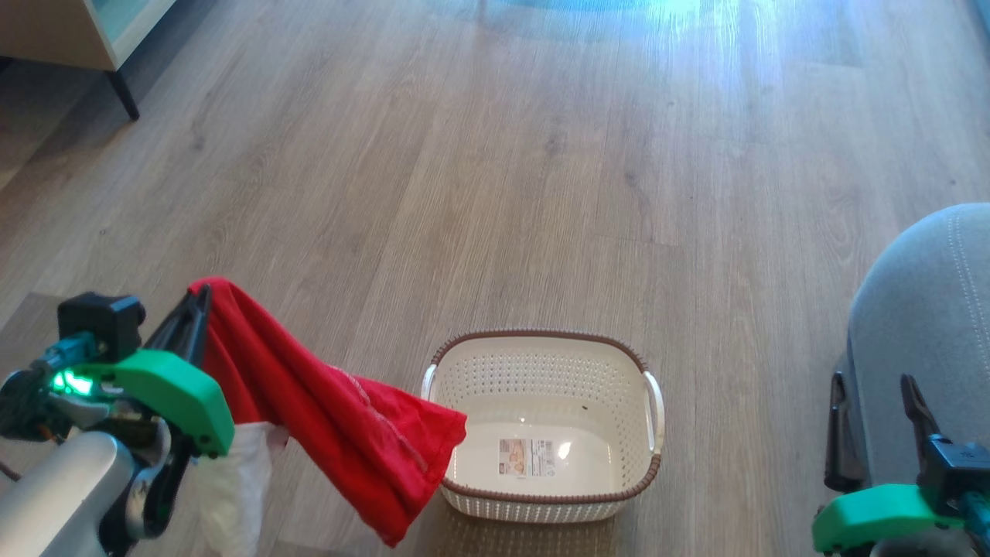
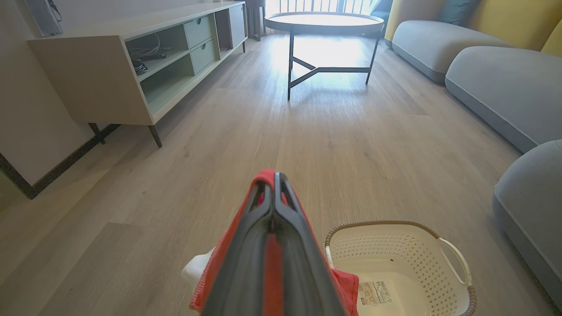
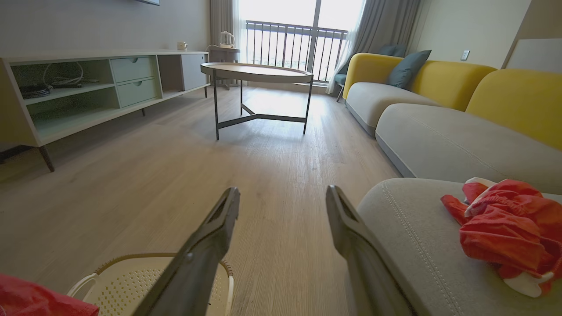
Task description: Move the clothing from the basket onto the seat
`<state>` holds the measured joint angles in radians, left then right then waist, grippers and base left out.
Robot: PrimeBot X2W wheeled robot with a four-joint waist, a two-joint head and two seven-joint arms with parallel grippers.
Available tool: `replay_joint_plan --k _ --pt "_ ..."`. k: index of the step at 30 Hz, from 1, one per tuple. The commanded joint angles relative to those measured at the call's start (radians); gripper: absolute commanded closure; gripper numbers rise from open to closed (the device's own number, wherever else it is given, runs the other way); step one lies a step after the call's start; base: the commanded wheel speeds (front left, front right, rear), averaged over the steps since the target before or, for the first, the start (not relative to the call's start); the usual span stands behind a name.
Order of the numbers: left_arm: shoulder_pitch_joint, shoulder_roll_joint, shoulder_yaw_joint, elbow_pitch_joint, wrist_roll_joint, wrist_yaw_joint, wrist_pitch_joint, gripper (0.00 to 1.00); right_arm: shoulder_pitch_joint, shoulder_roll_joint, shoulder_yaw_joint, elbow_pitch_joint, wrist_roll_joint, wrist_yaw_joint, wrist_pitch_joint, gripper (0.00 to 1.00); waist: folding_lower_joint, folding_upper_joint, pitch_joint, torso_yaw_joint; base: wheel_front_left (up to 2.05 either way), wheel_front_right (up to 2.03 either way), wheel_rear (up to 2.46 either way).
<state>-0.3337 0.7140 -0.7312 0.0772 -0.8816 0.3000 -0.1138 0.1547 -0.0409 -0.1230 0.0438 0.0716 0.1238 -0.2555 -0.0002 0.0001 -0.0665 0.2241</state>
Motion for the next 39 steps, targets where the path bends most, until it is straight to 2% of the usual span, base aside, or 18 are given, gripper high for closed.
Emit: replay_joint_plan --k 1,9,18,26,34,39 --pt "-0.044 0.049 0.059 -0.037 -0.001 0.009 0.004 1.00 -0.028 -0.026 0.030 -0.027 0.002 0.007 0.002 0.00 0.0002 -0.0001 -0.003 -0.002 0.00 0.00 0.00" --pt "-0.042 0.058 0.057 -0.072 -0.001 0.021 0.017 1.00 -0.038 -0.042 0.061 -0.019 0.007 0.007 0.020 0.00 0.0002 -0.0001 -0.005 -0.011 0.00 0.00 0.00" --pt "-0.103 0.041 0.030 -0.112 0.022 -0.009 0.043 1.00 -0.095 -0.085 0.156 -0.020 0.014 0.007 0.052 0.00 0.0002 -0.0001 -0.004 -0.016 0.00 0.00 0.00" --pt "-0.210 -0.038 -0.044 -0.144 0.064 -0.080 0.087 1.00 -0.245 -0.105 0.397 0.009 0.058 0.007 0.078 0.00 0.0002 -0.0001 0.004 -0.029 0.00 0.00 0.00" --pt "-0.319 -0.146 -0.115 -0.151 0.091 -0.152 0.123 1.00 -0.396 -0.103 0.652 0.075 0.145 0.007 0.077 0.00 0.0002 -0.0001 0.021 -0.029 0.00 0.00 0.00" --pt "-0.375 -0.203 -0.153 -0.139 0.110 -0.184 0.140 1.00 -0.466 -0.094 0.766 0.125 0.197 0.007 0.061 0.00 0.0002 -0.0001 0.028 -0.027 0.00 0.00 0.00"
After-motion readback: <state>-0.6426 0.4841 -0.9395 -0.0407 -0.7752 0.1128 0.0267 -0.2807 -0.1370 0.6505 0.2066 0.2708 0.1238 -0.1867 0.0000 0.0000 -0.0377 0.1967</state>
